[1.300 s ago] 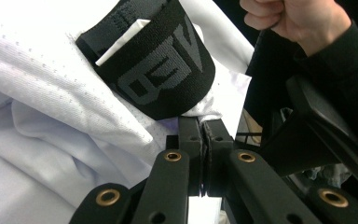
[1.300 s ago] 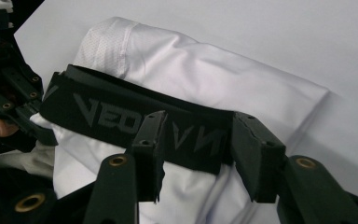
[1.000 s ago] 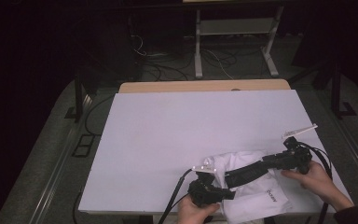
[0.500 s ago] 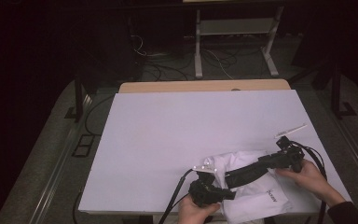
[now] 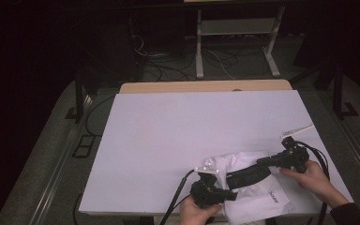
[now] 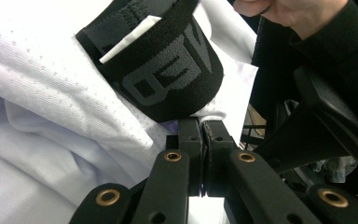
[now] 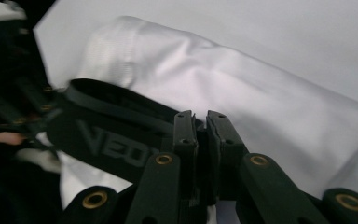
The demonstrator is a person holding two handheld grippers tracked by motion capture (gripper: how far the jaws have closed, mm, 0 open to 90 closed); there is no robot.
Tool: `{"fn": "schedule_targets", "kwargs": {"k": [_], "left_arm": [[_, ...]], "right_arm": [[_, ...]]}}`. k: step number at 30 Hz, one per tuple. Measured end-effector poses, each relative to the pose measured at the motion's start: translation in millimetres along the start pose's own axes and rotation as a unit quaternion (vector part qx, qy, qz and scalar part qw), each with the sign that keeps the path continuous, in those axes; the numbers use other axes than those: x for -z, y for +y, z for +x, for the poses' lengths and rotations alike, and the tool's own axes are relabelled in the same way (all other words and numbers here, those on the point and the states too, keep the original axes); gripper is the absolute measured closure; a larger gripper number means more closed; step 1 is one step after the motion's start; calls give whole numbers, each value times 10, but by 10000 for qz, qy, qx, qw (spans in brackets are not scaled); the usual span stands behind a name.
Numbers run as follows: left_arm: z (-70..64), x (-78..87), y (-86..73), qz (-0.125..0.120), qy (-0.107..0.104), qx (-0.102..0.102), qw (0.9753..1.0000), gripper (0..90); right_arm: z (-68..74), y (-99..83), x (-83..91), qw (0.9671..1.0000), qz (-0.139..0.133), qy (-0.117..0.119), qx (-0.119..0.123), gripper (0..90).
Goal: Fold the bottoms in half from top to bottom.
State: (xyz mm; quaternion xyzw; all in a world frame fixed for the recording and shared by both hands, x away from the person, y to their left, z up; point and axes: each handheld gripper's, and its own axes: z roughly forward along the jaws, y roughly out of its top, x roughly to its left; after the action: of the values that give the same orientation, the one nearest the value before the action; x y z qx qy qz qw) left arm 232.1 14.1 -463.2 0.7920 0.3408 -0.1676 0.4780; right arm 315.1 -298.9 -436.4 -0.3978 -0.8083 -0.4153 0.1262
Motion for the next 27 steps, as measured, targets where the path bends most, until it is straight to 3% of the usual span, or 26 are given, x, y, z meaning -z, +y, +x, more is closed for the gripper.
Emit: {"fn": "schedule_targets", "kwargs": {"k": [13, 20, 27], "left_arm": [[5, -7, -5, 12, 46, 35, 10000, 868], [10, -12, -7, 38, 97, 30, 9999, 858], [16, -24, -5, 63, 136, 48, 9999, 832]], "right_arm": [[246, -84, 145, 9977, -266, 540, 303, 813], [349, -181, 191, 9959, -249, 750, 431, 813], [460, -272, 209, 9948, -109, 814, 606, 814]]}}
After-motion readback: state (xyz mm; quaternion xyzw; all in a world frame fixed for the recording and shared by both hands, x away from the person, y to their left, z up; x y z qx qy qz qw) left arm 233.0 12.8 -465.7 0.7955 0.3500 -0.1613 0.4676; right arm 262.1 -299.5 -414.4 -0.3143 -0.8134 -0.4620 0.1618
